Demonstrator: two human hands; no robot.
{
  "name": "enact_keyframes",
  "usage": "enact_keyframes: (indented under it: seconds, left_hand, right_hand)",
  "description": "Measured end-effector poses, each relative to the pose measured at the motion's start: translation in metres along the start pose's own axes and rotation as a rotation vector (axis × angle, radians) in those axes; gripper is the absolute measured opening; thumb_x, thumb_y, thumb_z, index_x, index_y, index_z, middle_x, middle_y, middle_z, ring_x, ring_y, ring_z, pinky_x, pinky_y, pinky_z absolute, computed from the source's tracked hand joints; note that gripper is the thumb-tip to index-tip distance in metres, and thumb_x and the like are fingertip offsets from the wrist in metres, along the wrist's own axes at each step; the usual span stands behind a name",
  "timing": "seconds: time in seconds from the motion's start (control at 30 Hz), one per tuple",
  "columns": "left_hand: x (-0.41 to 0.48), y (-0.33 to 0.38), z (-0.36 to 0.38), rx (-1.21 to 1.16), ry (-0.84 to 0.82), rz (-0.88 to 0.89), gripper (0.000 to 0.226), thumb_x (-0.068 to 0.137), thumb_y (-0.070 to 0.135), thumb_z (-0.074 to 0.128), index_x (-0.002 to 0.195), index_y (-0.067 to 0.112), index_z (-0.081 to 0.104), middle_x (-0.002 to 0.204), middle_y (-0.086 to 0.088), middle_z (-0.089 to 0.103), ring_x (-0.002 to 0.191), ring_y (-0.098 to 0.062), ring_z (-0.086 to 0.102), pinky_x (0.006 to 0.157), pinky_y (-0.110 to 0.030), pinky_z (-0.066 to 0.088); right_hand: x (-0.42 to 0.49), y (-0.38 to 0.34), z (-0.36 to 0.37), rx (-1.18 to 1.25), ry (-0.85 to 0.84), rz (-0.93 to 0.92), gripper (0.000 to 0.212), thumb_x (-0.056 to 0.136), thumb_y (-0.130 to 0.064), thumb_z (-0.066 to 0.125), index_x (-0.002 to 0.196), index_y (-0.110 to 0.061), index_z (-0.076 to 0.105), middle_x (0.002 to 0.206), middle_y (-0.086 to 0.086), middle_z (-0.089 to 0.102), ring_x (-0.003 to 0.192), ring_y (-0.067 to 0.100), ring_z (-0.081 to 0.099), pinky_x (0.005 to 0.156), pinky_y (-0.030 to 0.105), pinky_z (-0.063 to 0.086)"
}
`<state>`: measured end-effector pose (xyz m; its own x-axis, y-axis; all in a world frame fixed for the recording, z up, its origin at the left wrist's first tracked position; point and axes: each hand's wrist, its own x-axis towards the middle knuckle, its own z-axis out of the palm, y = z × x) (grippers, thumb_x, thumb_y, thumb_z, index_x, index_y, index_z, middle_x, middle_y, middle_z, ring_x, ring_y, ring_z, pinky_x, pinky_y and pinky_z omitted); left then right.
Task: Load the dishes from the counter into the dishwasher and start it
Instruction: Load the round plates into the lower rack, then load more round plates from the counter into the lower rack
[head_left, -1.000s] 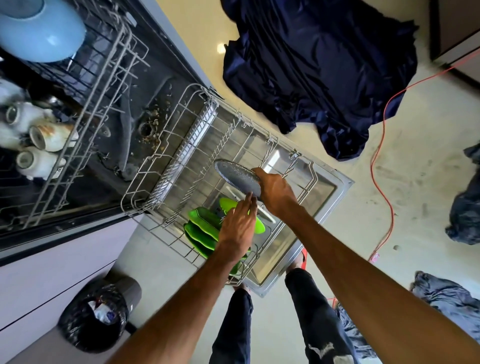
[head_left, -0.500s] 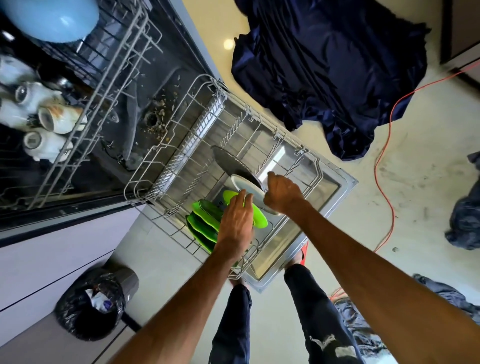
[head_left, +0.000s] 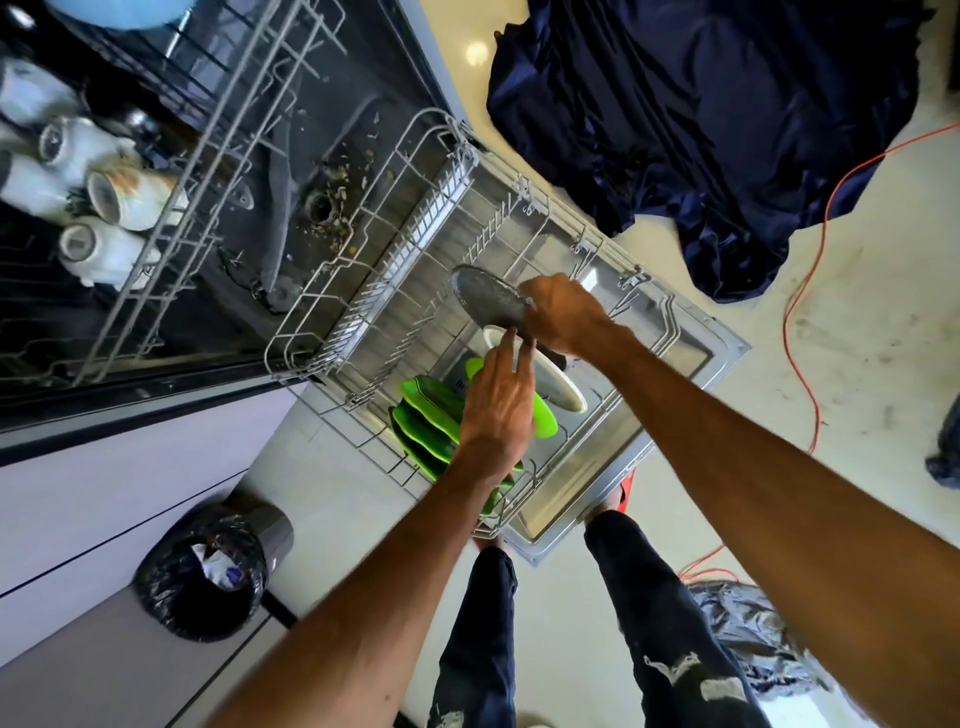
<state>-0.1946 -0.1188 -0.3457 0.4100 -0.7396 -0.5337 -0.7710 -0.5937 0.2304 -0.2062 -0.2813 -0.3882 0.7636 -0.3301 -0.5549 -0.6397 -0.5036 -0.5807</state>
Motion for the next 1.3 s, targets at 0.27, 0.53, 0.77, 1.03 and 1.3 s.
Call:
enact_keyframes:
  seconds: [0.27, 0.53, 0.77, 1.03, 1.3]
  left_hand:
    - [0.010, 0.001, 0.013, 0.134, -0.162, 0.124, 0.080, 0.095, 0.010, 0.061, 0.160, 0.018, 0.014, 0.168, -0.013, 0.010, 0.152, -0.026, 0.019, 0.124, -0.040, 0.023]
    - [-0.004, -0.007, 0.012, 0.031, -0.121, 0.125, 0.090, 0.092, -0.001, 0.058, 0.160, 0.010, -0.001, 0.168, -0.012, -0.003, 0.155, -0.021, 0.011, 0.125, -0.033, 0.019]
    - [-0.009, -0.002, -0.001, 0.020, -0.089, 0.066, 0.110, 0.082, 0.005, 0.075, 0.159, 0.004, -0.004, 0.168, -0.016, -0.003, 0.152, -0.025, 0.023, 0.117, -0.036, 0.038]
    - [-0.098, -0.005, -0.036, -0.147, 0.014, -0.041, 0.094, 0.084, 0.000, 0.067, 0.160, 0.005, 0.011, 0.167, -0.013, 0.010, 0.155, -0.025, 0.013, 0.125, -0.037, 0.021]
    - [-0.244, -0.011, -0.078, -0.329, 0.083, -0.230, 0.078, 0.076, 0.001, 0.072, 0.148, 0.008, 0.043, 0.148, -0.012, 0.050, 0.138, -0.026, 0.047, 0.113, -0.034, 0.042]
  right_hand:
    - [-0.054, 0.049, -0.012, -0.058, 0.021, -0.057, 0.022, 0.094, -0.012, 0.056, 0.111, -0.006, 0.069, 0.100, 0.011, 0.073, 0.070, 0.018, 0.065, 0.065, 0.035, 0.060]
    - [-0.064, 0.052, 0.027, 0.010, 0.007, 0.061, 0.025, 0.096, -0.016, 0.052, 0.115, -0.012, 0.067, 0.103, 0.017, 0.073, 0.087, 0.032, 0.070, 0.076, 0.039, 0.058]
    - [-0.064, 0.051, 0.038, -0.002, -0.074, 0.097, 0.032, 0.104, -0.036, 0.047, 0.121, -0.010, 0.052, 0.102, 0.023, 0.068, 0.085, 0.034, 0.066, 0.069, 0.037, 0.050]
    - [-0.149, 0.020, 0.012, 0.248, 0.256, 0.198, 0.077, 0.098, -0.054, 0.026, 0.145, 0.005, 0.044, 0.145, 0.026, 0.050, 0.136, 0.039, 0.047, 0.115, 0.050, 0.036]
    - [-0.277, -0.079, 0.025, 0.506, 0.389, 0.372, 0.049, 0.089, -0.040, 0.052, 0.124, -0.007, 0.059, 0.122, 0.018, 0.067, 0.109, 0.035, 0.066, 0.094, 0.052, 0.053]
